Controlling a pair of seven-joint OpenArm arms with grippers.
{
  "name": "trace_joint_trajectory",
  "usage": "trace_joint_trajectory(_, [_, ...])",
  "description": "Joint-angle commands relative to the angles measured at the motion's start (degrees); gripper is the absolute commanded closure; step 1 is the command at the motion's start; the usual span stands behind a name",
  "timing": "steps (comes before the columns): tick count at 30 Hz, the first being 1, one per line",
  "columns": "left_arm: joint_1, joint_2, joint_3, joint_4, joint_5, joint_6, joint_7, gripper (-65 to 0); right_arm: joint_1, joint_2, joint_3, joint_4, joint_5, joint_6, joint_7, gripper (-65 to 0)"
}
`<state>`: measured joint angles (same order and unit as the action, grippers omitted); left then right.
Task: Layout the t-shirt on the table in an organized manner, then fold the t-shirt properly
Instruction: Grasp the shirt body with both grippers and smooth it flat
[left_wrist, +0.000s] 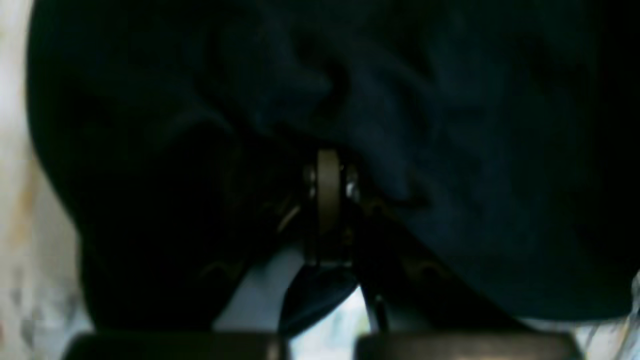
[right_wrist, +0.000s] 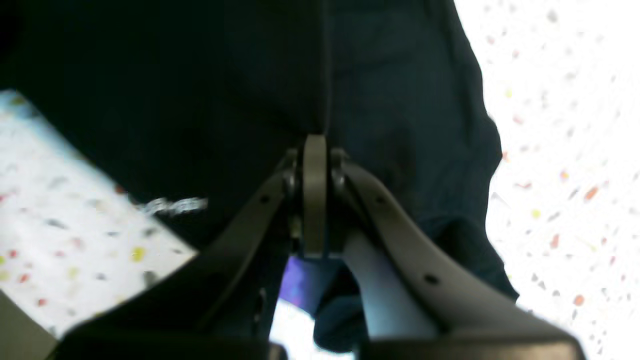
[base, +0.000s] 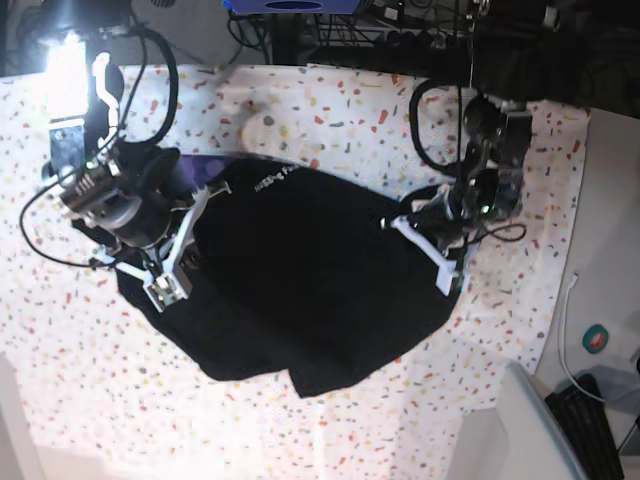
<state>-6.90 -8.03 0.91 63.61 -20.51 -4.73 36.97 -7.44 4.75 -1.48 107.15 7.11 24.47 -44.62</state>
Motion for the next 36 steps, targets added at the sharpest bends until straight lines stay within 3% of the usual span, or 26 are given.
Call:
trace_joint_trajectory(1, [-2.6,1.7,0.9,-1.4,0.6,0.1,-0.1,0.0,-0.3,0.3,-0.9,2.9,0.4,-0.1,1.0,0.0])
trace_joint_trajectory(6, [-10.3,6.2,2.3,-3.7,0.7,0.2,-1.1,0.0,-4.3,0.5,-5.5,5.7,0.3,-0.1,1.0,0.0])
trace_joint_trajectory(9, [-10.2,6.1,1.2,1.1,0.4,0.2,2.1,0.0,-6.4,0.4,-10.1,5.5,0.3,-0.1,1.0,0.0])
trace_joint_trajectory(11, [-7.4,4.2,-2.3,6.2,0.2,0.2,4.0,0.0,-7.4,0.7,-14.2,5.3,0.2,-0.1,1.1,0.0])
trace_joint_trajectory(18, [7.4,-3.5,-24.6,26.5,0.2,-0.1,11.0,0.0,-5.4,0.2,-24.5,-8.1,0.3,-0.1,1.3,0.0])
trace_joint_trajectory(23, [17.0,-8.5,-40.2,27.3,0.1,-0.4,11.0,0.0,-2.4,-1.5,-28.6,-18.0,0.3,-0.1,-0.8,0.0])
trace_joint_trajectory(25, [19.3,-8.7,-44.5,27.5,0.1,-2.6,11.0,0.0,-2.2,-1.5,-29.3,-18.6,0.3,-0.1,-3.3,0.0])
trace_joint_trajectory(26, [20.4,-8.6,-46.8,27.4,0.1,-4.4,11.0,0.0,-2.4,-1.4,-29.3,-17.7,0.3,-0.1,-4.0,-1.1])
trace_joint_trajectory(28, [21.8,-8.3,-51.9,26.9,0.1,-8.8,11.0,0.0,-3.6,-1.3,-29.0,-14.7,0.3,-0.2,-3.9,-16.2])
trace_joint_trajectory(30, [22.5,-7.5,-55.1,25.7,0.1,-11.3,11.0,0.0,-4.9,-1.2,-28.8,-10.3,0.1,-0.2,-3.9,-24.8])
trace_joint_trajectory(34, [23.0,-7.2,-57.9,23.8,0.2,-13.2,11.0,0.0,-5.9,-1.9,-23.3,-0.6,0.3,-0.2,-3.8,-25.5])
trace_joint_trajectory(36, [23.1,-7.1,-57.9,23.8,0.2,-14.2,11.0,0.0,-3.9,-4.5,-18.3,1.1,0.3,-0.4,-2.6,-25.7])
